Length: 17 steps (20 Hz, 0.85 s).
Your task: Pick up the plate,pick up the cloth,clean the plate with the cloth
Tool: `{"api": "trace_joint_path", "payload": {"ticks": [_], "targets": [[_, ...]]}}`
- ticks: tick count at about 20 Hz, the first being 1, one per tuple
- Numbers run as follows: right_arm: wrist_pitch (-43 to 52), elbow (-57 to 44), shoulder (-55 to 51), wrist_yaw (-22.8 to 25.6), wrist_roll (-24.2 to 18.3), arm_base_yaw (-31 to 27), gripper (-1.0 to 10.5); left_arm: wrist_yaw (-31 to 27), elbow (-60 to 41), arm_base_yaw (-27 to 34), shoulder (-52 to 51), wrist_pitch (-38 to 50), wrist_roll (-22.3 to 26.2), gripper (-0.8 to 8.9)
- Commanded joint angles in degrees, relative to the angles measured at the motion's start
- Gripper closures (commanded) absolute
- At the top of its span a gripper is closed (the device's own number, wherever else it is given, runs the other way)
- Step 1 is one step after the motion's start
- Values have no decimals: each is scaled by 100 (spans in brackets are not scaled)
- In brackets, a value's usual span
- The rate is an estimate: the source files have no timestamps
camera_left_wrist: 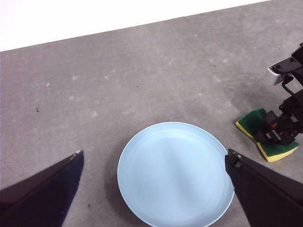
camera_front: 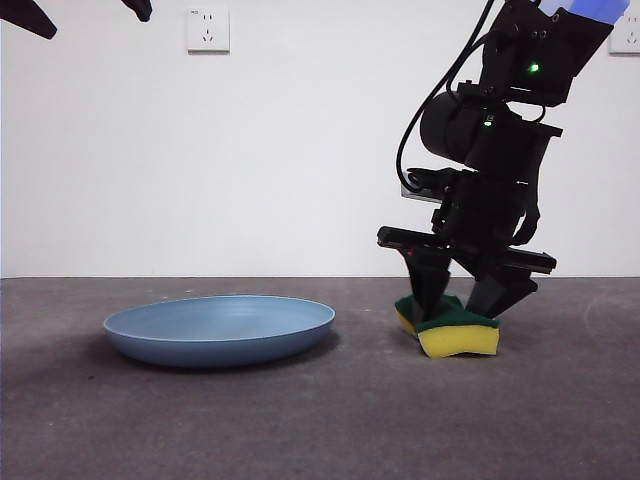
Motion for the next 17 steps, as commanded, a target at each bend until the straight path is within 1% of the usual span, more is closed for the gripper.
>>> {"api": "trace_joint_path", "payload": {"ticks": [1,6,10,11,12,13,14,15,16,17], "targets": [[-76,-44,111,22,-74,11,315,57,-17,-28,4,-22,4,311],[-79,-44,-48,20,61,11,317,101,-17,-26,4,-17,4,311],[-144,-44,-881,22,72,17,323,96,-20,-26,17,-11,7,312],[-229,-44,-1158,22,70,17,382,94,-17,-26,20,-15,7,312],[-374,-44,-1484,22,68,17,570,94,-20,-26,44,-11,9,317],[-503,-44,-1751,20,61,17,789,70,-17,-24,59,-20,7,385],[-632,-44,-2081,20,0,20,964,70,-20,-22,92,-37,9,592],[-708,-44,-2380,20,-17,24,955,70,-20,-22,125,-55,101,848],[-739,-44,-2566,20,-52,46,955,68,-20,-22,149,-57,114,819],[-802,-44,-2822,22,-90,66,955,70,-17,-22,192,-52,127,821]]}}
